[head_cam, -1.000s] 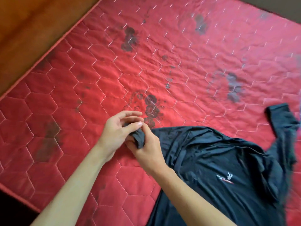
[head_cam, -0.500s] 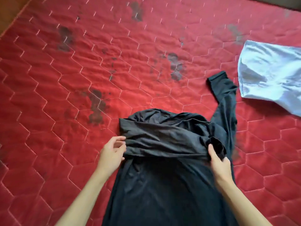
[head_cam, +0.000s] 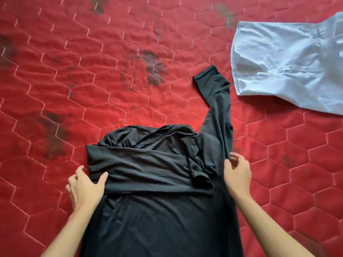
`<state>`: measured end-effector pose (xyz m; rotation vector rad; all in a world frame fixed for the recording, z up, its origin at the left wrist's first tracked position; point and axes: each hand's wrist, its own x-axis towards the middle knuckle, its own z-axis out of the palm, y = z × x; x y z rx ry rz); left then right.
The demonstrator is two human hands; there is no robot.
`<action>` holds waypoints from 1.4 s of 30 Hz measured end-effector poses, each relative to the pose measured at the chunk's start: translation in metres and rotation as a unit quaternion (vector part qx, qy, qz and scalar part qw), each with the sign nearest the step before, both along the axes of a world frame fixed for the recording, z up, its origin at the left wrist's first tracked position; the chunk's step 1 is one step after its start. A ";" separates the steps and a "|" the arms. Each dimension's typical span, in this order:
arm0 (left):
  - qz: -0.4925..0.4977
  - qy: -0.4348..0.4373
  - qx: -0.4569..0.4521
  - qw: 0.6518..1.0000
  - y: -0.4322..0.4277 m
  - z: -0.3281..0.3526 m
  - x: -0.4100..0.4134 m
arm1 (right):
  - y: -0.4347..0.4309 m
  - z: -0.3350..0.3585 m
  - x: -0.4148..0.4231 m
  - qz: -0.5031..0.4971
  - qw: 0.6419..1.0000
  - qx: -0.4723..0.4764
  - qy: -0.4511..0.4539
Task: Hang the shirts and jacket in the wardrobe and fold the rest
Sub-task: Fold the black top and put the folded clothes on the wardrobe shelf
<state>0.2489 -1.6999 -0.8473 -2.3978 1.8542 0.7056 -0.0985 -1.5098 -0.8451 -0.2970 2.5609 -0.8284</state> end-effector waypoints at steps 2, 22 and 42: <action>-0.081 -0.019 -0.049 0.995 0.000 0.004 -0.020 | -0.016 -0.005 -0.021 -0.028 0.999 0.027 -0.024; -0.544 -0.086 -0.029 0.834 0.034 -0.028 -0.222 | 0.038 0.049 -0.206 -0.300 0.707 -0.500 -0.400; -0.402 -0.109 -0.003 0.909 0.064 -0.002 -0.279 | 0.178 0.076 -0.263 -0.456 0.743 -0.471 -0.136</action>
